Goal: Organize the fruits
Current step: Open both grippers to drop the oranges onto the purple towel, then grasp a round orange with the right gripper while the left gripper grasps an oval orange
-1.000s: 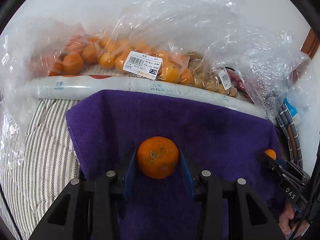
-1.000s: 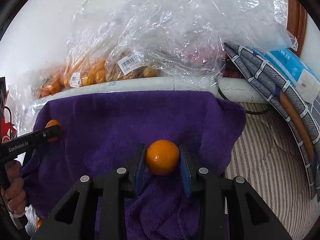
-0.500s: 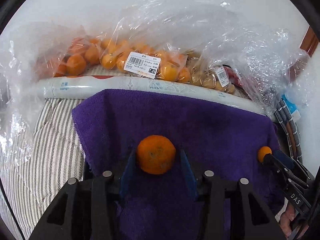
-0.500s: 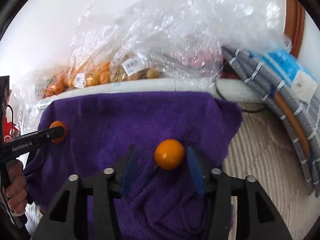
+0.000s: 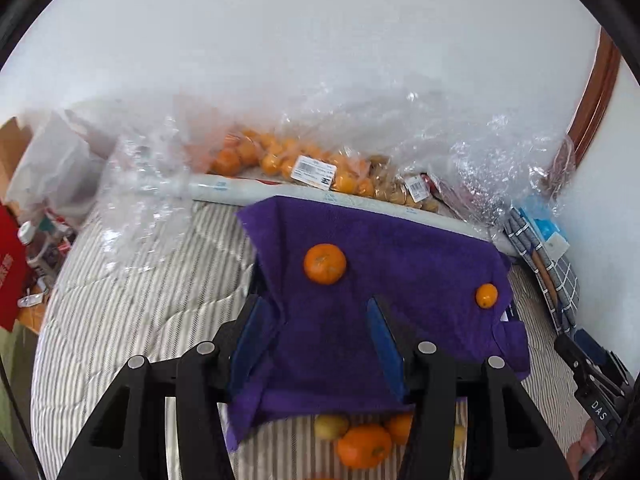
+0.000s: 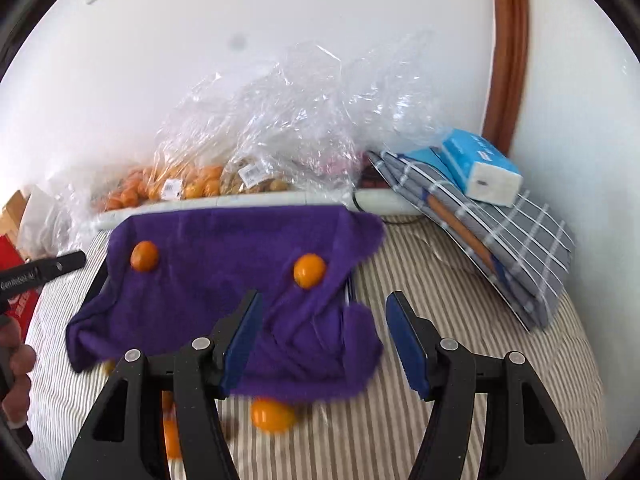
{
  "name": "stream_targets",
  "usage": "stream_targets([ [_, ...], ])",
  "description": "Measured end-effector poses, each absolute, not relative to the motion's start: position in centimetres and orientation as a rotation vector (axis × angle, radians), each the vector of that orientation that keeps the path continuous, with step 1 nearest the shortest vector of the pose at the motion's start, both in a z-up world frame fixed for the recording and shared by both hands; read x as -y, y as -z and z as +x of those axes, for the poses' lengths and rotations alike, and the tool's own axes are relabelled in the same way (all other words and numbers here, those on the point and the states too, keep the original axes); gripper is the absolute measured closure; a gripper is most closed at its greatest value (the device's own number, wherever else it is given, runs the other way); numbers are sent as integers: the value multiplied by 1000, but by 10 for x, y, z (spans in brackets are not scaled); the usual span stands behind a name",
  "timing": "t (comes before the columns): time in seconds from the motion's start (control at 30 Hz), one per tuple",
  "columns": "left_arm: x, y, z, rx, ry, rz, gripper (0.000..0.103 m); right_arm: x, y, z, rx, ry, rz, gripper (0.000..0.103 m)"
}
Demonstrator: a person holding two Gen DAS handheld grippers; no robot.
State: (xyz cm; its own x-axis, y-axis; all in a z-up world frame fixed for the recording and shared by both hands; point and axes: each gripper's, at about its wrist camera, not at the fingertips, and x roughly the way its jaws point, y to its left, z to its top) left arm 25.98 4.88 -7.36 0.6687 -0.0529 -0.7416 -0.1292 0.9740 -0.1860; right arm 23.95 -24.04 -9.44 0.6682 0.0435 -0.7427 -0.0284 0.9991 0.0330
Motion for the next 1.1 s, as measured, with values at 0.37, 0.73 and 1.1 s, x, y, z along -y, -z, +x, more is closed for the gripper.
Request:
stream_targets([
  [0.37, -59, 86, 177, -850, -21, -190, 52, 250, 105, 162, -889, -82, 70, 40],
  [0.73, -70, 128, 148, -916, -36, -191, 52, 228, 147, 142, -909, -128, 49, 51],
  [1.1, -78, 144, 161, -924, -4, -209, 39, 221, 181, 195, -943, -146, 123, 51],
])
